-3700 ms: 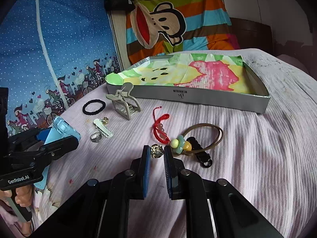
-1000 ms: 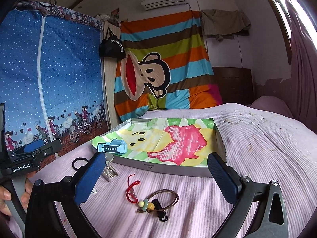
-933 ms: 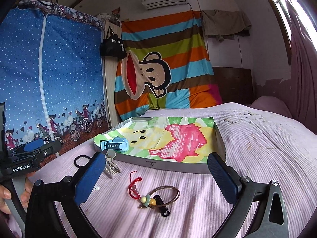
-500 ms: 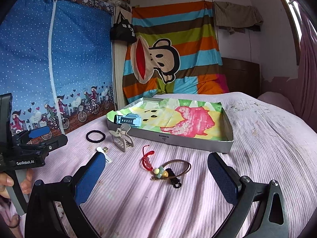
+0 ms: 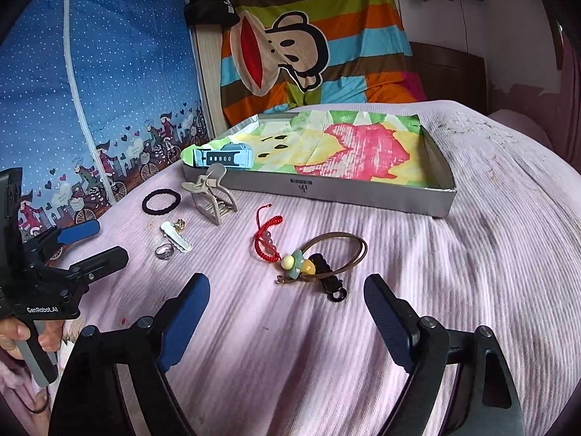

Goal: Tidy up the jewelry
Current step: 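Grasp the red string bracelet with the right tool while the left tool grasps the silver ring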

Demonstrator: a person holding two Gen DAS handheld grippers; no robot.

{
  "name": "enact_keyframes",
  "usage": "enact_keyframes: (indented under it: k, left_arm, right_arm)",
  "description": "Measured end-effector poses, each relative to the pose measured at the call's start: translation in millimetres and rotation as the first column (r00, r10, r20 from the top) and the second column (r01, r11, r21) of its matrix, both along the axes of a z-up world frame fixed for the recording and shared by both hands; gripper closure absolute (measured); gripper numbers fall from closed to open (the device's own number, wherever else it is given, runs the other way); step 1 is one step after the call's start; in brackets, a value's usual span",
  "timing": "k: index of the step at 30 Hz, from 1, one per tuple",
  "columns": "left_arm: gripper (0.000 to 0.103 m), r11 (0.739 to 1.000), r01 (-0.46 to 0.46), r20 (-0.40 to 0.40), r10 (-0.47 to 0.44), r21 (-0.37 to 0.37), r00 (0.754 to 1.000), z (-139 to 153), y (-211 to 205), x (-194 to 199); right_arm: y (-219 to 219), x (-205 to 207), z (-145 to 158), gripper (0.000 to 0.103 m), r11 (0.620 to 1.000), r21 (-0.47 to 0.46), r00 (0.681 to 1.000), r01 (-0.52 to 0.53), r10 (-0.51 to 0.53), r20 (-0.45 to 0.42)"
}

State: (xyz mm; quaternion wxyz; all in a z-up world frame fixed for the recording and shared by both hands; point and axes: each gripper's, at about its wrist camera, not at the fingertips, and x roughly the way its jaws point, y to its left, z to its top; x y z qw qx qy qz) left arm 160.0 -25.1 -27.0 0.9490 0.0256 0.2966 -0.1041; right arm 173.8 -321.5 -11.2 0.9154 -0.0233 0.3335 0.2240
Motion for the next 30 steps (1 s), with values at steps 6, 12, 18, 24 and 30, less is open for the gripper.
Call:
enact_keyframes:
  k: [6, 12, 18, 24, 30]
  left_arm:
    - [0.005, 0.999, 0.040, -0.029, -0.040, -0.006, 0.999, -6.3, -7.2, 11.5]
    - [0.022, 0.996, 0.089, -0.079, -0.089, -0.011, 0.993, -16.8, -12.4, 21.6]
    - [0.038, 0.992, 0.123, -0.109, -0.126, -0.032, 0.986, -23.1, -16.3, 30.7]
    - [0.053, 0.991, 0.124, -0.140, -0.131, -0.058, 0.981, -27.1, -15.3, 40.4]
    - [0.065, 0.995, 0.093, -0.158, -0.099, -0.042, 0.983, -29.6, -16.4, 45.8]
  right_arm:
    - [7.8, 9.1, -3.8, 0.046, 1.000, -0.005, 1.000, -0.022, 0.022, -0.014]
    - [22.8, 19.7, -5.7, 0.055, 0.997, -0.031, 0.997, -0.073, 0.073, 0.003]
    - [33.3, 28.5, -5.7, 0.062, 0.991, -0.061, 0.993, -0.118, 0.119, 0.020]
    - [41.7, 40.7, -9.7, 0.073, 0.986, -0.085, 0.989, -0.144, 0.145, 0.009]
    - [50.7, 47.3, -19.2, 0.075, 0.981, -0.141, 0.991, -0.134, 0.131, -0.029]
